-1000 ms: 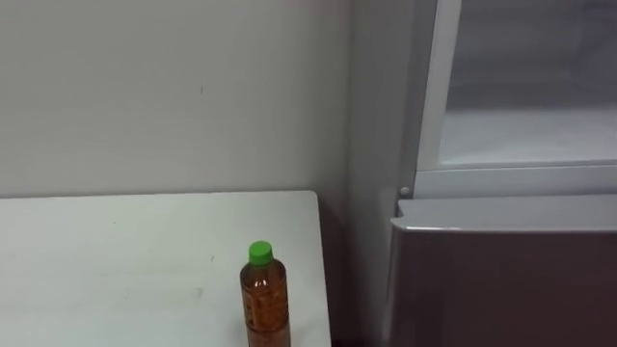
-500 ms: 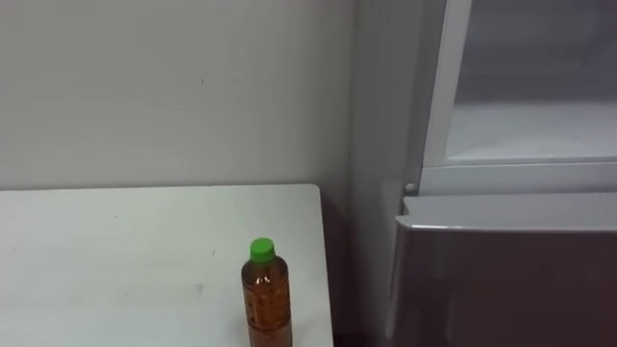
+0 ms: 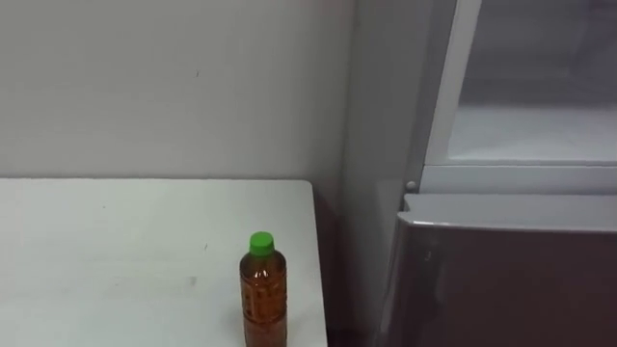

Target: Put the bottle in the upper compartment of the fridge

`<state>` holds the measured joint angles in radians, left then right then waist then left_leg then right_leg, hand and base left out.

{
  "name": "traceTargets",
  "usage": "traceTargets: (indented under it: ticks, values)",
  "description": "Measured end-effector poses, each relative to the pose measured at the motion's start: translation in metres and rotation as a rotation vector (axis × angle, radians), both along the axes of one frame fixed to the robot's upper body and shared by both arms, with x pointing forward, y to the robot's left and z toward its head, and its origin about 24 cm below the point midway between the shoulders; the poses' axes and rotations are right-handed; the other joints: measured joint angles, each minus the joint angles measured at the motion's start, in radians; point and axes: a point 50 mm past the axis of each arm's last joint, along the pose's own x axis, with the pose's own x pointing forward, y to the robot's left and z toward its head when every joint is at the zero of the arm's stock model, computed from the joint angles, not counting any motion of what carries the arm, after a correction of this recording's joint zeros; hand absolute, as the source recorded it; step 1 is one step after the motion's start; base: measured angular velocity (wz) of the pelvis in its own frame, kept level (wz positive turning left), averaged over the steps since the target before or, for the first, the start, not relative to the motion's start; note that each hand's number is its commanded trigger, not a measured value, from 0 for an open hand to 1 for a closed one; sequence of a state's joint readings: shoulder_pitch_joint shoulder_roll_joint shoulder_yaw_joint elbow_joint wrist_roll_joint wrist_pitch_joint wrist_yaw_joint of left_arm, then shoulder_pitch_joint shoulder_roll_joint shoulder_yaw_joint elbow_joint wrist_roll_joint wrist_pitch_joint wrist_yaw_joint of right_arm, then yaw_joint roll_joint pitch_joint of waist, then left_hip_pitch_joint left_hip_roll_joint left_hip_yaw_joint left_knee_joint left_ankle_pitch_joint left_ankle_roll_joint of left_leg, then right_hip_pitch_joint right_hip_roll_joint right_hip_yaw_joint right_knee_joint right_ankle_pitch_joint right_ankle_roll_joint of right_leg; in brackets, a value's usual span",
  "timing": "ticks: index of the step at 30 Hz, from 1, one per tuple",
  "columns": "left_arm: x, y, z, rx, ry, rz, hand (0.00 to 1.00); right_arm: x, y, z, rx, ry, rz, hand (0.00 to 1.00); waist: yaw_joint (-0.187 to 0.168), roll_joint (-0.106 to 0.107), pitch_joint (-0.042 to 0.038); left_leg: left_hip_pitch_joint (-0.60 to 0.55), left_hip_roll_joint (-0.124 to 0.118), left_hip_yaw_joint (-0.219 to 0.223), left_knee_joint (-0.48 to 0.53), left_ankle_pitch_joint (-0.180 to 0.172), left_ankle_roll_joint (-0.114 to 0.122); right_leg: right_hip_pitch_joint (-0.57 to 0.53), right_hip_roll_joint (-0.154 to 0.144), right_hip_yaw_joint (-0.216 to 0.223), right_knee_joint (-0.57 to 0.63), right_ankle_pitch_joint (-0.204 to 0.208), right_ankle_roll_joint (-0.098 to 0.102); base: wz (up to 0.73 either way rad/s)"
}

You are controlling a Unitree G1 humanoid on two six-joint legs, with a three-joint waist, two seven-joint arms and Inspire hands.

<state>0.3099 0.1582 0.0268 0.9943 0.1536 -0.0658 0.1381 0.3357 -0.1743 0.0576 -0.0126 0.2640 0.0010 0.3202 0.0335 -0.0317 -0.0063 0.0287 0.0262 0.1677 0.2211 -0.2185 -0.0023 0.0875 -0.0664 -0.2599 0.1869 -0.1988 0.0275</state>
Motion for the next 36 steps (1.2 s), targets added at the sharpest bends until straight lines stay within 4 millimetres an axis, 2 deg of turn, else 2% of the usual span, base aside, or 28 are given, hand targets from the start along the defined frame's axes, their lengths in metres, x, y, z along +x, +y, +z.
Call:
traceTargets:
  ticks: [5,8,10,13,18,26,33,36]
  values:
    - [-0.001,0.001,0.0,0.009,0.007,-0.017,0.0,0.005,0.003,0.015,0.006,-0.066,0.023,0.0,0.004,-0.002,0.0031,-0.002,0.0,0.001,-0.001,0.0,0.0,0.0,0.0,0.001,0.005,0.001,-0.002,0.0]
    - [-0.005,0.004,0.001,0.016,0.025,-0.028,0.0,0.01,0.006,0.035,0.009,-0.152,0.065,0.0,0.008,-0.006,0.0043,-0.007,0.0,0.001,0.001,0.001,0.002,-0.003,0.0,0.007,0.001,0.001,-0.002,0.0]
    - [-0.006,0.006,0.001,0.024,0.032,-0.036,0.0,0.02,0.013,0.056,0.024,-0.255,0.11,0.0,0.013,-0.011,0.0056,-0.006,-0.001,0.002,0.002,0.002,0.002,-0.002,0.0,0.007,-0.002,0.001,-0.002,0.0]
    - [-0.005,0.007,0.001,0.036,0.047,-0.07,0.0,0.031,0.019,0.073,0.047,-0.342,0.16,0.0,0.029,-0.019,0.007,-0.006,-0.001,0.001,0.004,0.002,0.002,-0.005,0.0,0.007,-0.001,0.001,-0.001,0.0]
    - [-0.002,0.007,0.001,0.047,0.055,-0.103,0.0,0.042,0.025,0.09,0.05,-0.42,0.199,0.0,0.031,-0.02,0.0061,-0.012,0.0,-0.003,0.011,0.001,0.002,-0.002,0.0,-0.001,-0.001,0.001,-0.001,0.02]
    - [0.005,0.008,0.001,0.059,0.059,-0.119,0.0,0.044,0.028,0.104,0.049,-0.481,0.203,0.0,0.031,-0.015,0.0038,-0.018,0.002,-0.006,0.013,0.001,0.002,-0.006,-0.001,-0.011,0.002,0.002,-0.003,0.01]
    - [0.013,0.008,0.001,0.062,0.045,-0.126,0.0,0.044,0.03,0.116,0.05,-0.533,0.195,0.0,0.054,-0.011,0.0005,-0.016,0.005,-0.007,0.013,0.001,0.002,-0.006,-0.001,-0.016,0.017,0.003,-0.004,0.0]
    - [0.013,0.006,0.001,0.059,0.05,-0.126,0.0,0.051,0.033,0.126,0.052,-0.58,0.208,0.0,0.055,-0.013,0.0008,-0.015,0.004,-0.007,0.015,0.003,0.003,-0.005,-0.003,-0.017,0.018,0.004,-0.005,0.0]
